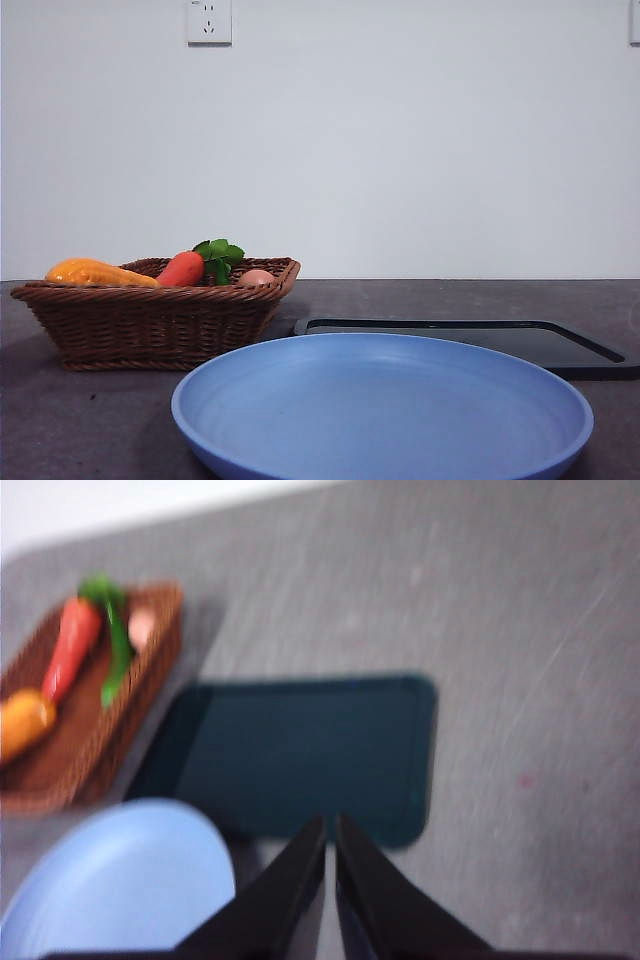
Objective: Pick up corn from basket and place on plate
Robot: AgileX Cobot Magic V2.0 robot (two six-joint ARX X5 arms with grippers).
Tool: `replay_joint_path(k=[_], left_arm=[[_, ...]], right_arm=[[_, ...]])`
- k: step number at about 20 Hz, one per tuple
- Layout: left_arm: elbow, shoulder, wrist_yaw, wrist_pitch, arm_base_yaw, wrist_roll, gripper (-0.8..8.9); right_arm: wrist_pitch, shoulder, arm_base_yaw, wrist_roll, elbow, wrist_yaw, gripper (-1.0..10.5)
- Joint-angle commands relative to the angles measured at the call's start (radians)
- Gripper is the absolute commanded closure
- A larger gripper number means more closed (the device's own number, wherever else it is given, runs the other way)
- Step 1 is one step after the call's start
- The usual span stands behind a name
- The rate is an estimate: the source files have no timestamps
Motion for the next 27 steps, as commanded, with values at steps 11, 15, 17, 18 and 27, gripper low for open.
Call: replay_joint_path(k=[11,15,17,18,27], left_arm=[[0.042,0.097,0.096,-0.112,0.000,0.109,7.74],[0.042,0.097,0.095,-0.111,0.000,0.105,4.57],[0.042,0.098,0.095,-0.109,0.000,0.101,4.11],[0.042,0.098,0.095,-0.109,0.000,0.102,4.11],[0.042,0.098,0.095,-0.104,0.000,0.098,4.11]], right_arm=[[-0.172,0.282,0.162,-0.108,0.101,-0.004,9.4],[-0.166,0.315,0.178,-0.093,0.101,-0.007,6.9],[-0.162,0.337,0.190,-0.079,0.101,-0.027,6.4],[-0.160,0.352,0.198,-0.079,0.101,-0.052,6.4],[0.000,0.611,0.320,-0.048,0.101,-0.066,6.4]])
